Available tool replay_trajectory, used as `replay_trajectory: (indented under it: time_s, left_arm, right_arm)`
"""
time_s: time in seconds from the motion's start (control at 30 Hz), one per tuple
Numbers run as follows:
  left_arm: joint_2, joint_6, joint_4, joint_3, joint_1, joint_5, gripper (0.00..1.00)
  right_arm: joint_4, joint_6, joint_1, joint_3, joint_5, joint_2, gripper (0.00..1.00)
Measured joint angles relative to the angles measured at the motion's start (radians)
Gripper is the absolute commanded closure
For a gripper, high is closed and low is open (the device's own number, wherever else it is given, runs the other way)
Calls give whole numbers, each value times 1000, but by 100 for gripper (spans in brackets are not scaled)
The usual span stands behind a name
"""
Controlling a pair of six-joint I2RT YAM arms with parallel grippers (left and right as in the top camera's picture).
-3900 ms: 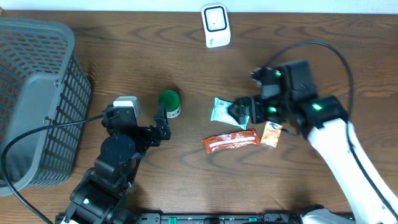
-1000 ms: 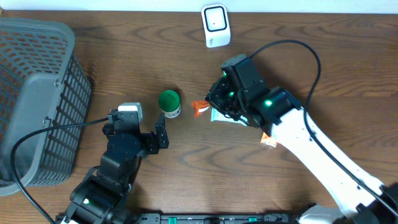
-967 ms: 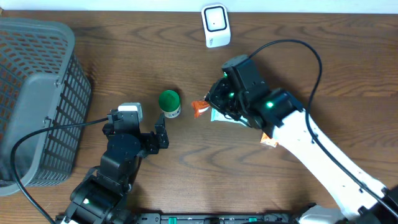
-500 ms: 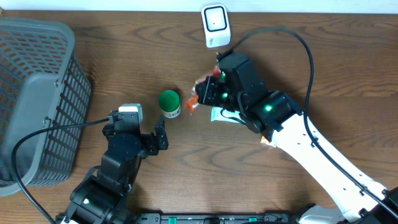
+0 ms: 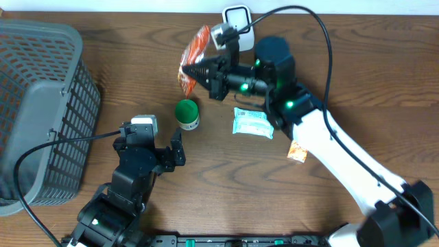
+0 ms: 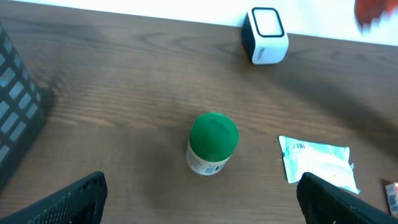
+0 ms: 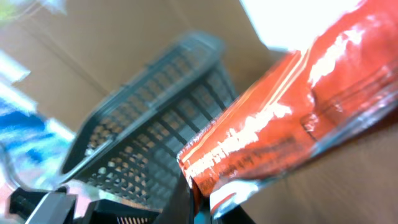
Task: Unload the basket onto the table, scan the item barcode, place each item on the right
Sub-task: 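Carry the TOP bar up toward the scanner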
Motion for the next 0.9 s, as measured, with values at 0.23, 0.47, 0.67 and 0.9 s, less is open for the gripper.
replay_trajectory:
  time_s: [0.23,0.47,0.67,0.9]
  left_arm:
    - [0,0,-1,0,0,0,2]
    - [0,0,-2,0,0,0,2]
    - [0,0,-2,0,0,0,2]
    - [0,0,-2,0,0,0,2]
  right_arm:
    - [357,73,-126,0,-229,162,99]
    - [899,227,-225,1,-350,386,99]
    - [954,271,-250,52,-327,550,99]
    - [890,278,-251,411,-306,780,99]
